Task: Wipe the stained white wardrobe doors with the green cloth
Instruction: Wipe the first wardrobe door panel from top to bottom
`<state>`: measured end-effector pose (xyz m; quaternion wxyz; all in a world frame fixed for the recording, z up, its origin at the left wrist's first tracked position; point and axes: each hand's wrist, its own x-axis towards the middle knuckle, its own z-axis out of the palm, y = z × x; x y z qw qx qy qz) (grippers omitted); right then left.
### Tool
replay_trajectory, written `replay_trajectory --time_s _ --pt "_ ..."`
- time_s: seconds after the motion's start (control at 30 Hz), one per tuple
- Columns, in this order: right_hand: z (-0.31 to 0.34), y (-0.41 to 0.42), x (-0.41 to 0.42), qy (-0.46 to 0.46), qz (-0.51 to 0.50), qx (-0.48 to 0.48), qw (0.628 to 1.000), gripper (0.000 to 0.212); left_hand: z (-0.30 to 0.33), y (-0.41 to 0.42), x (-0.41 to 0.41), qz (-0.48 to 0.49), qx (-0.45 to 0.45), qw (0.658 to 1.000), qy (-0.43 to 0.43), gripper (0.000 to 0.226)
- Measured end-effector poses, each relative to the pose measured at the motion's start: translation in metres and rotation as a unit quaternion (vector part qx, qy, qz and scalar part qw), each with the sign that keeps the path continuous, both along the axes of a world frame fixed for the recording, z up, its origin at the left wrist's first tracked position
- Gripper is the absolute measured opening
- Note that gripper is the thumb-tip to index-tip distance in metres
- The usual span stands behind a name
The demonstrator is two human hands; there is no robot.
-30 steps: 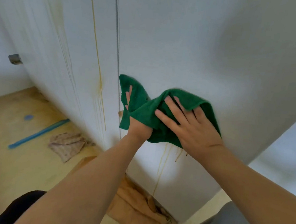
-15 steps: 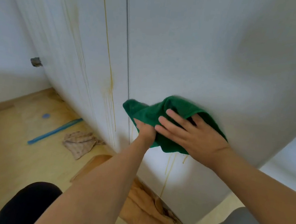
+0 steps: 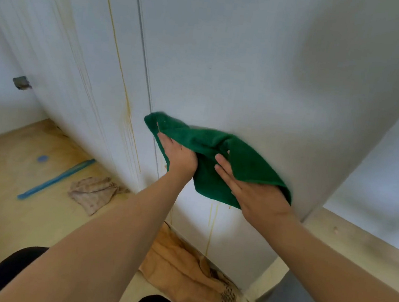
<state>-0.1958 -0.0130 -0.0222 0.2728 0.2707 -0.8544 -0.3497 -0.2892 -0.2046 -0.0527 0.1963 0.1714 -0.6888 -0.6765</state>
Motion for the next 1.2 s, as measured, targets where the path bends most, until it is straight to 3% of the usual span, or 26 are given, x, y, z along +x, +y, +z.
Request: replay_trajectory --time_s 0.1,0.17,0.23,0.27,0.37,0.43,0.57,0.7,0.77,0.83,0.97,1.07,1.13,1.2 --pt "0.0 -0.018 0.015 -0.08 -0.045 0.053 0.994 0.085 -0.002 0.008 0.017 -0.017 0.137 0.989 -0.046 0.061" --pt "0.029 -0.038 0.014 -0.1 -0.067 0.131 0.984 0.091 0.011 0.007 0.014 0.004 0.165 0.986 -0.025 0.056" --pt "0.051 -0.048 0.003 -0.1 -0.063 0.111 0.987 0.093 0.025 0.003 0.004 0.027 0.1 0.993 0.053 0.068" --pt "0.055 -0.045 -0.003 -0.098 -0.062 0.049 0.992 0.098 0.028 0.0 -0.005 0.036 0.061 0.995 0.074 0.08" --pt "0.05 -0.026 -0.007 -0.079 -0.072 -0.103 0.989 0.112 0.03 -0.006 -0.022 0.031 0.056 0.996 0.062 0.091" --pt "0.02 -0.02 -0.005 -0.038 -0.064 -0.083 0.994 0.111 0.015 -0.01 -0.02 0.012 0.069 0.996 0.047 0.084" --pt "-0.02 -0.017 -0.005 -0.129 -0.048 -0.087 0.987 0.099 0.007 -0.001 0.009 -0.038 0.081 0.996 0.0 0.084" --pt "-0.004 -0.023 -0.002 -0.135 -0.051 -0.077 0.986 0.101 0.015 0.001 0.014 -0.033 0.07 0.997 0.015 0.08" --pt "0.022 -0.021 0.001 -0.149 -0.039 -0.162 0.975 0.1 0.016 0.003 0.008 0.0 0.047 0.999 0.022 0.086" --pt "0.041 -0.015 0.003 -0.081 0.01 -0.254 0.964 0.098 0.022 0.011 0.013 0.014 -0.027 0.999 0.031 0.079" --pt "0.03 -0.011 0.007 -0.001 -0.011 -0.262 0.965 0.09 0.025 0.015 0.014 0.024 -0.044 0.998 0.046 0.07" --pt "-0.011 -0.024 0.004 -0.088 -0.038 -0.278 0.956 0.098 0.014 0.007 0.011 0.009 -0.075 0.996 0.039 0.066" --pt "-0.044 -0.031 0.0 -0.14 -0.049 -0.246 0.958 0.104 0.011 0.002 0.014 -0.011 -0.058 0.997 0.04 0.072" --pt "-0.056 -0.033 0.0 -0.168 -0.045 -0.216 0.961 0.104 0.006 -0.006 0.019 -0.04 -0.098 0.993 0.048 0.075"
